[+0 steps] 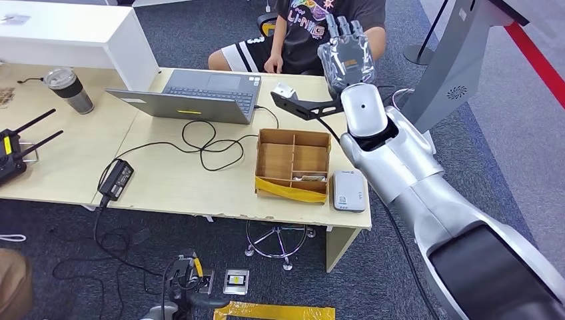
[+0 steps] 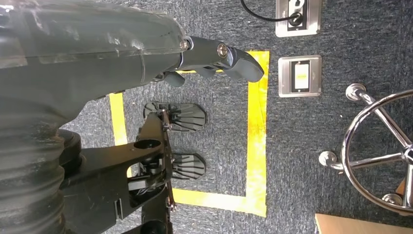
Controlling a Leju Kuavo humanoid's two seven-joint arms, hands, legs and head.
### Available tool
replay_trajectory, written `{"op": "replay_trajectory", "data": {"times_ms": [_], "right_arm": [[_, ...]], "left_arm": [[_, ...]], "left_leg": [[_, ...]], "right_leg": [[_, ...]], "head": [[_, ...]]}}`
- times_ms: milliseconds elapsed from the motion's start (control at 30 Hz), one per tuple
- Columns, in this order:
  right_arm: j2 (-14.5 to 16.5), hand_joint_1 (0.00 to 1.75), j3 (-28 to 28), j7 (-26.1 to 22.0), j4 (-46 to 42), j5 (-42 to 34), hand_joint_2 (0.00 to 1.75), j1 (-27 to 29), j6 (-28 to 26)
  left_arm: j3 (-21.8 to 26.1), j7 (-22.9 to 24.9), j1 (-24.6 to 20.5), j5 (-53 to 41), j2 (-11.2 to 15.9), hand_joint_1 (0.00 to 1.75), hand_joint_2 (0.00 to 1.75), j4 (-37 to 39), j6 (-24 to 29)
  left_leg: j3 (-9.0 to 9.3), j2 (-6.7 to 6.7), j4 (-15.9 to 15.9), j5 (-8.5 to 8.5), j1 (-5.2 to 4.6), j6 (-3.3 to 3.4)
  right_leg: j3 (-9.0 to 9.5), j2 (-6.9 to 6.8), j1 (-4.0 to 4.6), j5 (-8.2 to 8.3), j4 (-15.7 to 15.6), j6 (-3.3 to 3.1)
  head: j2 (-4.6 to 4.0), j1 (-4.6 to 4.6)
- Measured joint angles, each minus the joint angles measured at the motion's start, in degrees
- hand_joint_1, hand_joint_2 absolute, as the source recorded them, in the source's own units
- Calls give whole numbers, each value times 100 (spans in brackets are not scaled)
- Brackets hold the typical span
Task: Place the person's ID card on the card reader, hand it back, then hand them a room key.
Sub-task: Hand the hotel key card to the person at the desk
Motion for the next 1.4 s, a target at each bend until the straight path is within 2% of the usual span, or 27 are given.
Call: {"op": "replay_trajectory", "data": {"times_ms": [67, 300, 500, 733, 867, 1067, 1233, 1400], "right_arm": [[-20, 0, 62, -1, 27, 0, 175, -2, -24], [-93, 0, 196, 104, 103, -37, 175, -4, -426], [-182, 0, 90, -79, 125, -425, 175, -6, -869], [-246, 0, -92, -179, 127, -620, 175, -4, -977], [-269, 0, -294, -381, 127, -883, 175, 6, -1139], [-301, 0, -721, -975, 43, -1342, 175, 247, -1326], [-403, 0, -1104, -1442, -443, -1969, 175, 654, -1046], [-524, 0, -1221, -1505, -1244, -2344, 175, 1149, -358]], "left_arm": [[0, 0, -2, -20, -4, 0, 175, 0, -13], [0, 0, -8, -54, -1, 0, 175, 0, -5], [0, 1, -9, 66, 28, 0, 175, 0, 52], [1, 4, -9, 99, 60, 0, 175, 0, 74], [4, 11, -12, 98, 87, 0, 175, -2, 124], [4, 26, -12, 166, 184, 0, 175, -7, 293], [3, 92, 43, 479, 327, 0, 175, -8, 322], [2, 130, 117, 770, 462, 0, 175, -9, 278]], "left_leg": [[0, 1, 0, 0, 0, 0], [3, 3, 0, 0, 0, 0], [3, 4, 1, 0, 0, 0], [2, 6, 0, 0, 0, 0], [1, 6, 0, 0, 0, 0], [2, 6, 0, 0, 1, 0], [3, 6, 0, 0, 1, 0], [6, 5, -2, 0, 3, 0]], "right_leg": [[0, 1, 0, 0, 0, 0], [1, 2, 0, 2, 0, 2], [1, 3, 0, 3, 0, 3], [0, 5, 0, 3, 0, 3], [0, 6, 0, 3, 0, 3], [1, 5, 1, 3, 0, 3], [1, 5, 1, 2, 0, 2], [7, 5, 3, 2, 0, 2]], "head": [[0, -1], [0, 1], [0, -1], [0, 0], [0, -1], [0, 0], [0, 0], [0, 0]]}}
